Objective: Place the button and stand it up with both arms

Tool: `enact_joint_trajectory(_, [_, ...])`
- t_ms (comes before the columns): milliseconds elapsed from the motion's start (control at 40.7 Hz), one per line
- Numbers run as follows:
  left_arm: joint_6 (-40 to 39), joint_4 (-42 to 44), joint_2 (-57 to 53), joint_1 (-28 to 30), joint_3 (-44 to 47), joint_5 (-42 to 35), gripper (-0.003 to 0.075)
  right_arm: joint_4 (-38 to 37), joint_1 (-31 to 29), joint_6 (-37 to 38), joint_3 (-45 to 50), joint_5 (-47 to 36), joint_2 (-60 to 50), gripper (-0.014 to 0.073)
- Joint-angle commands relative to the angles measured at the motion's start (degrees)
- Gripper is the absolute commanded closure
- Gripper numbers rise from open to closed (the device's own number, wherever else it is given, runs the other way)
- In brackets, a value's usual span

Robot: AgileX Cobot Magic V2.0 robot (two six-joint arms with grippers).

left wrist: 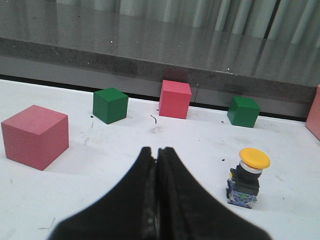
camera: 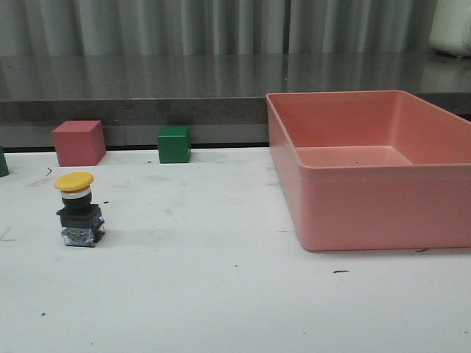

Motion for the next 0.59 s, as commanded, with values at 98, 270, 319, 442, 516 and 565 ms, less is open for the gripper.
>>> enact_joint_trajectory(98, [-0.4,-0.5,-1.4,0.1,0.8,-5.1,0.074,-0.9,-0.3,-0.7,-1.5,-4.7,0.7,0.0655])
enact_joint_trajectory(270, [-0.4,-0.5,-1.4,0.1,0.8,-5.1,0.074,-0.9,-0.3,-0.7,-1.5,-4.7,0.7,0.0655])
enact_joint_trajectory(319, [-0.4,-0.5,-1.4,0.1,0.8,-5.1,0.074,-0.9,-0.3,-0.7,-1.5,-4.7,0.7,0.0655])
enact_joint_trajectory(442, [-0.4,-0.5,-1.4,0.1,0.8,-5.1,0.074,-0.9,-0.3,-0.7,-1.5,-4.7,0.7,0.0655])
enact_joint_trajectory(516, [-0.4,-0.5,-1.4,0.1,0.8,-5.1,0.074,-1.1,-0.3,-0.7,-1.4,-4.8,0.7,0.0655])
enact_joint_trajectory(565, [-0.4,-0.5,-1.4,0.1,0.8,-5.1,0.074,-1.1,-0.4,-0.7,-0.9,-5.4,0.6,0.0655])
